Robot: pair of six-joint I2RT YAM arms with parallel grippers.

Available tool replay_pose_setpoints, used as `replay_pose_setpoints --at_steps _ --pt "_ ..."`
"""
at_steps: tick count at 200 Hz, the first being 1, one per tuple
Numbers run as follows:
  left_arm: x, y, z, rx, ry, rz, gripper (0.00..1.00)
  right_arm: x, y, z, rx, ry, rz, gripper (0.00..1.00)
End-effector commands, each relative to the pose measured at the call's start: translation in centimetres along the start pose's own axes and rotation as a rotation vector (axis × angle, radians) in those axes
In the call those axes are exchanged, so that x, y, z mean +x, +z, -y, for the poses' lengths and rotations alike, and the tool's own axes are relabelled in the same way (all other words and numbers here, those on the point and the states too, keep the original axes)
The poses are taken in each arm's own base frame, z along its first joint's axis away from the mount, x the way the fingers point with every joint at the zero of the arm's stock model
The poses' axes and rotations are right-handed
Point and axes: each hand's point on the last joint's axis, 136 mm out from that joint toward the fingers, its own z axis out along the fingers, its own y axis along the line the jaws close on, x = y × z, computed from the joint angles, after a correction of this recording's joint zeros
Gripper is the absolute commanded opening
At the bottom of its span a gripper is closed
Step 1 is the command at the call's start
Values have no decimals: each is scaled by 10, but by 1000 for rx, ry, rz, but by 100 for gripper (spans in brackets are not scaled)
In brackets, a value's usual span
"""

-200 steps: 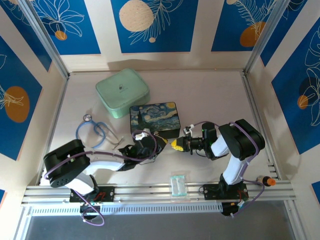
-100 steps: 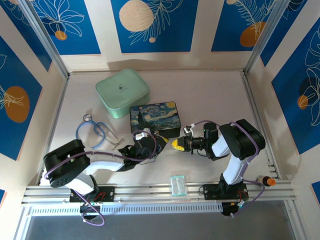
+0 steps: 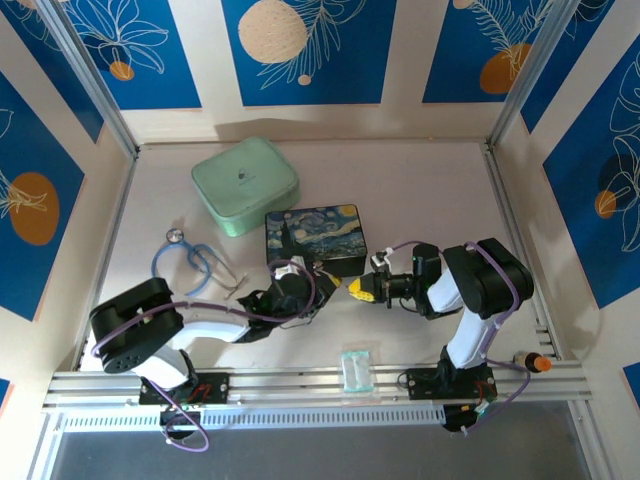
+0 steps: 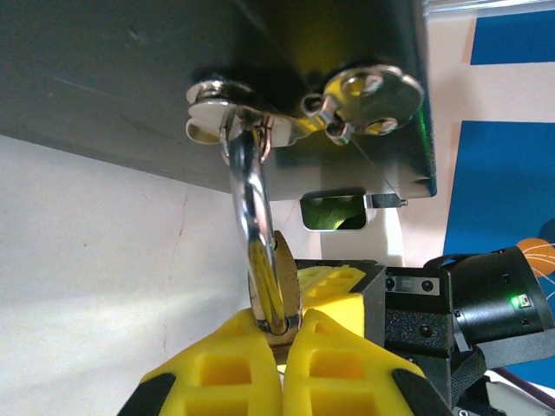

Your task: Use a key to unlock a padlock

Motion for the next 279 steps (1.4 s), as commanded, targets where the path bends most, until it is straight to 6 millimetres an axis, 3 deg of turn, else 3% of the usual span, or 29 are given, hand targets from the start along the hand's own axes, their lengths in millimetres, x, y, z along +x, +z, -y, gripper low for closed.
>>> replay_pose_setpoints --at_steps 1,126,188,256,279 --pt "23 0 36 128 20 -113 0 -4 -3 -1 -11 -26 -7 0" --pt "34 10 30 123 3 -142 0 -16 14 -21 -8 -64 64 0" --pt "30 15 11 83 -17 -113 0 -3 38 -28 33 -88 103 0" --pt "23 17 -15 3 2 -75 0 1 35 2 127 -28 139 0" --pt "18 18 -29 -36 14 -51 18 6 32 12 155 -11 142 0"
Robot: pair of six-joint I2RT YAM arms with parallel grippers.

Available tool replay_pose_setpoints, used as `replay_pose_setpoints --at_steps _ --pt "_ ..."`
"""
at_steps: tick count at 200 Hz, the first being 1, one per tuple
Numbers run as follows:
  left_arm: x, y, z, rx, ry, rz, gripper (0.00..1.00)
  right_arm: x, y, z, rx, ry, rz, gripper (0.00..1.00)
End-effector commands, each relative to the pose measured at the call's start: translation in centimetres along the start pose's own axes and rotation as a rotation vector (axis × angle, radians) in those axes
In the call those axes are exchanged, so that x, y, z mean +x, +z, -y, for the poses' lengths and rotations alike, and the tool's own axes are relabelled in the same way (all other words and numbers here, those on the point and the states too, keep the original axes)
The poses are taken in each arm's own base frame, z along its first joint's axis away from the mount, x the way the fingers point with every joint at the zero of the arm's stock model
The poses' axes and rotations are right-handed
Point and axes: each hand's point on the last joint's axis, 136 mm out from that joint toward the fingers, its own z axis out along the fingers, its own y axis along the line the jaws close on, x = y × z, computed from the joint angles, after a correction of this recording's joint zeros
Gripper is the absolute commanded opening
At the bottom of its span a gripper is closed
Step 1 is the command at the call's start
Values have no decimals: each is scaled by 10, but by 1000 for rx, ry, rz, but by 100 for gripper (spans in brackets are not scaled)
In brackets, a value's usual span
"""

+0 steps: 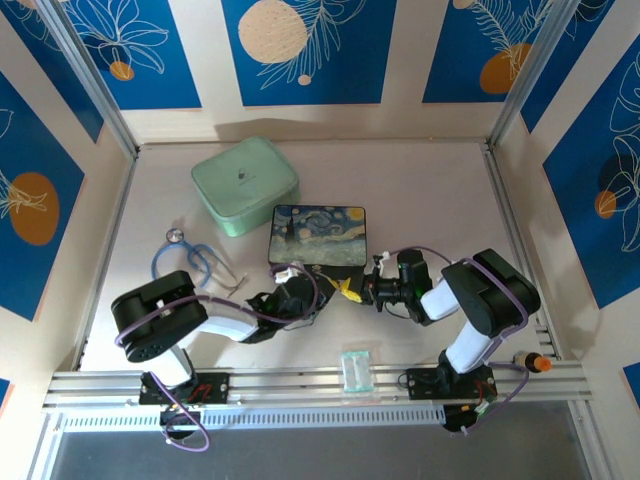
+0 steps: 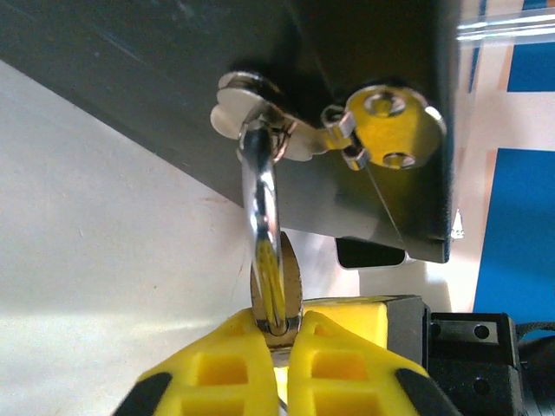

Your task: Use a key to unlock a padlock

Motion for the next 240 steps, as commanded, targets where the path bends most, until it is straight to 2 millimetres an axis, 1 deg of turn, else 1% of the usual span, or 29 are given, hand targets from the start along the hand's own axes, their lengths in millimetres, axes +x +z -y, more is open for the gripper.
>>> replay_pose_setpoints --at_steps 1,22,37,51,72,85,95,106,111,122,129,146,157,175,186,197,208,216,225,240 --pt "25 1 0 15 33 -102 19 22 2 -8 -24 -78 -76 0" --pt "22 1 -8 -23 57 -82 38 24 0 -2 -12 -67 -72 0" --pt "17 0 -11 -50 93 -57 45 24 -1 2 5 -57 -66 0" --pt "9 -2 -15 -80 131 -18 50 25 -1 5 16 -54 -68 0" --pt "-2 -6 -16 -89 155 41 58 26 -2 6 24 -54 -70 0" --pt "-9 -6 -14 -78 174 77 61 27 -3 6 26 -53 -73 0" --pt "-14 -5 -15 -78 170 100 61 27 -3 5 26 -54 -73 0" --pt "-18 -3 -10 -35 159 128 60 28 -3 4 29 -55 -73 0" --pt "-20 -3 -7 -9 148 138 59 28 -3 3 30 -57 -74 0" --pt "-20 0 3 54 159 149 49 29 -3 2 33 -61 -77 0" --pt "-19 2 5 62 163 145 45 29 -4 1 37 -62 -77 0" --pt "-16 6 6 55 171 133 36 31 -4 -3 37 -70 -81 0" --pt "-15 7 6 54 169 130 26 32 -5 -5 43 -76 -84 0" --pt "-16 7 2 46 165 131 14 33 -5 -7 56 -88 -83 0" --pt "-15 6 2 43 179 126 8 33 -6 -9 63 -99 -82 7" --pt "-14 5 1 35 173 121 2 34 -7 -11 70 -114 -88 17" --pt "-14 4 0 31 167 118 0 34 -8 -14 73 -120 -91 28" --pt "-14 4 1 32 168 118 0 33 -10 -16 75 -121 -82 34" --pt "-14 3 -1 28 168 118 0 33 -13 -18 77 -126 -70 37" --pt "-15 3 -5 18 157 122 0 33 -21 -16 107 -142 -46 37"
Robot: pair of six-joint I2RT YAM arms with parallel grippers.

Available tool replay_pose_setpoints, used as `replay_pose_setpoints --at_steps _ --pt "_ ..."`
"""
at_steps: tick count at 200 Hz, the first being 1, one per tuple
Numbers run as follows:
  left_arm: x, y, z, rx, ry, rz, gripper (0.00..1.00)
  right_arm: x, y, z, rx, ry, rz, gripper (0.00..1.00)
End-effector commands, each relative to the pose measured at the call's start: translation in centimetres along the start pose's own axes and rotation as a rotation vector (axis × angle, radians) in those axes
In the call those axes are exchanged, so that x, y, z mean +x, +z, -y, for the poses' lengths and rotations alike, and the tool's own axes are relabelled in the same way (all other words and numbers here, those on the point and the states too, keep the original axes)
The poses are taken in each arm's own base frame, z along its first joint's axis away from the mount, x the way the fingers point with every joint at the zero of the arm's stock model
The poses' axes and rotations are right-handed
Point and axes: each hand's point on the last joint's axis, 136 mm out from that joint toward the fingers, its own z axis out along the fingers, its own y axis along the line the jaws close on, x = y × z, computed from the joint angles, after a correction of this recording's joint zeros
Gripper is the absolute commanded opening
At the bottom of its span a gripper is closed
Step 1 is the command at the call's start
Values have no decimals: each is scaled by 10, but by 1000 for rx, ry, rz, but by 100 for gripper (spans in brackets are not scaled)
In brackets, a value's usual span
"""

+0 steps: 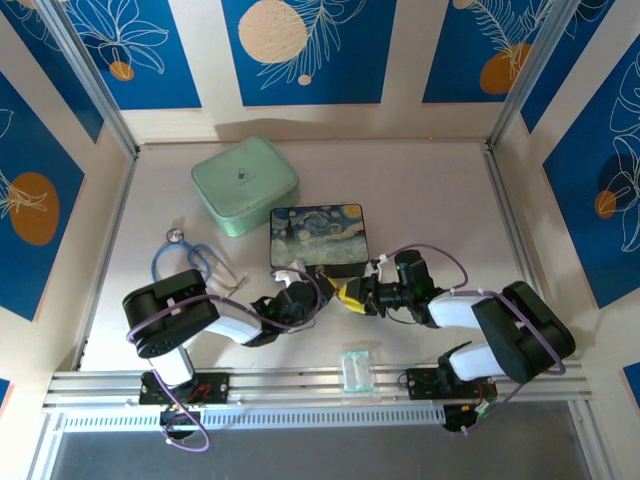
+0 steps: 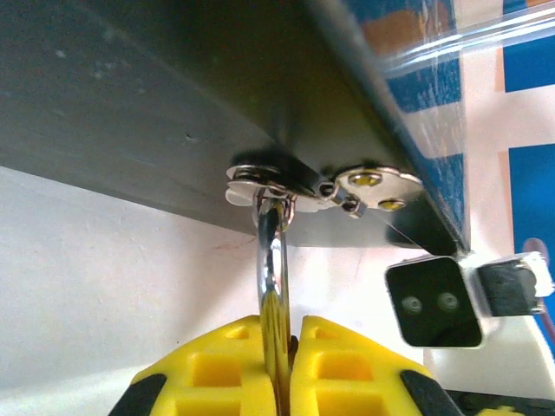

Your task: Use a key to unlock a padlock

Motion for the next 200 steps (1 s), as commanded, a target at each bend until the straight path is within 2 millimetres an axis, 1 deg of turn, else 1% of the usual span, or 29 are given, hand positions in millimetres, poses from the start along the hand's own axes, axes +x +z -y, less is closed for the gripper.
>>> replay_pose_setpoints --at_steps 1,13,23,36,50,53,57,60,61,63,64,65,67,90,98,108,117,123,136,150,164,182,200 --pt "-3 -1 -1 2 -2 17 0 3 -9 -4 36 -46 10 37" --pt "-2 -1 -3 1 -10 14 0 5 -16 3 113 -83 38 37" --pt "-1 0 -5 -3 -21 6 0 9 -24 8 198 -148 62 37" --pt "3 1 -7 -8 -40 -13 0 10 -37 12 332 -276 113 37" --pt "7 2 -4 -5 -44 -37 0 11 -52 9 438 -437 166 39" --pt "8 2 -3 -6 -46 -41 0 11 -54 8 447 -465 174 42" --pt "9 2 -2 -9 -49 -48 0 11 -57 6 456 -498 184 49" --pt "10 2 -2 -11 -48 -53 0 11 -58 5 463 -517 190 65" --pt "10 2 -1 -10 -49 -53 0 11 -59 5 467 -525 193 72" --pt "10 2 -1 -11 -49 -56 0 11 -60 4 472 -536 198 90" --pt "10 2 -1 -12 -49 -57 0 11 -60 4 475 -541 200 95" --pt "11 2 0 -12 -47 -59 0 11 -61 4 477 -546 203 98" --pt "11 1 0 -11 -47 -63 0 11 -61 4 480 -554 204 100" --pt "13 -1 2 -29 -49 -78 0 10 -63 -2 517 -630 175 99" --pt "14 -2 0 -36 -57 -83 0 11 -59 -3 522 -665 146 91" --pt "14 -3 1 -33 -62 -87 0 13 -53 -8 518 -706 109 78" --pt "15 -3 2 -31 -69 -91 0 14 -46 -13 507 -741 80 69" --pt "15 -3 2 -29 -70 -93 0 14 -41 -16 506 -764 70 65" --pt "16 -3 2 -33 -77 -98 0 14 -31 -18 528 -816 57 61" --pt "16 -3 4 -29 -76 -101 0 14 -22 -19 558 -872 36 55" --pt "16 -4 5 -29 -75 -102 0 13 -13 -13 590 -900 0 50" --pt "16 -5 9 -21 -77 -105 0 12 -4 -4 614 -920 -29 47" --pt "16 -6 10 -20 -77 -108 0 9 1 -1 638 -946 -34 43"
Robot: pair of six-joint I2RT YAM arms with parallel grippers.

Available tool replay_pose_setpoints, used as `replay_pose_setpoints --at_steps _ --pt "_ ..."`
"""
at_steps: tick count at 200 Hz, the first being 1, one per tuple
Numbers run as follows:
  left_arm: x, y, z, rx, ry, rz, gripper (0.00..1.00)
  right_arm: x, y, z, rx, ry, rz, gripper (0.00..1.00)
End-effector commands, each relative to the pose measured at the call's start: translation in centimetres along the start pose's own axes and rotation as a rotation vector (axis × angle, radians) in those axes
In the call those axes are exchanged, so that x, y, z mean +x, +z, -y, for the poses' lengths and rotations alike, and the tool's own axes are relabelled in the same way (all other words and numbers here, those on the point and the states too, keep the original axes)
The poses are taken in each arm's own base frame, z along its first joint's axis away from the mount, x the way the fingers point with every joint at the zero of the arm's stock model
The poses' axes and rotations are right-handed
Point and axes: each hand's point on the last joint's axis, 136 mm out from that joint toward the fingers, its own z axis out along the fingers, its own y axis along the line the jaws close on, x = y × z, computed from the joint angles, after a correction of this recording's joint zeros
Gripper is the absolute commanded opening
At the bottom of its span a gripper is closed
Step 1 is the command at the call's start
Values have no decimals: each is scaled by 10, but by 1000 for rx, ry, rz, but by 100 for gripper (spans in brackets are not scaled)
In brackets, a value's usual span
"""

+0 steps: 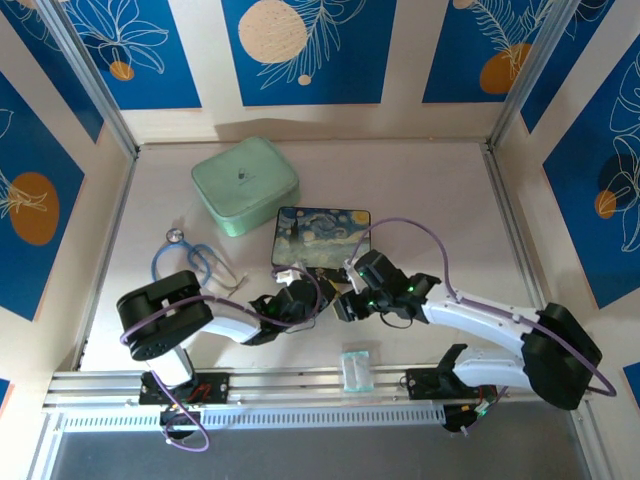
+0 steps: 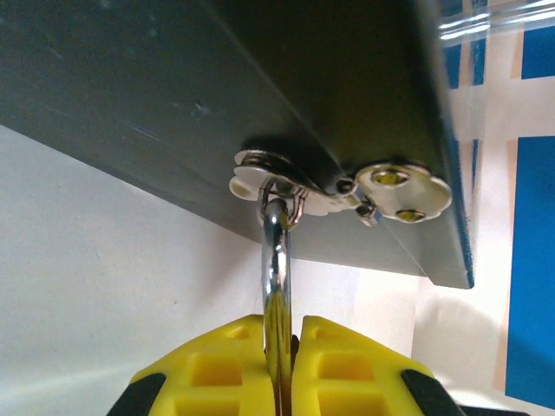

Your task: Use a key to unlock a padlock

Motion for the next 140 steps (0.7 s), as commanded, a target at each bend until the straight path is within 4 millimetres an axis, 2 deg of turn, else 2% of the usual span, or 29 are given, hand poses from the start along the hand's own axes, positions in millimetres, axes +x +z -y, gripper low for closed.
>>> replay_pose_setpoints --at_steps 1,78,118,140 --pt "6 -3 10 10 -15 -39 0 -11 3 1 41 -84 24 43" --pt "6 -9 16 19 -15 -49 0 -18 19 -1 118 -200 54 29" --pt "9 -9 19 31 -25 -66 0 -23 23 -1 124 -207 64 27" --pt "8 -10 17 26 -26 -63 0 -25 23 -2 113 -203 68 21"
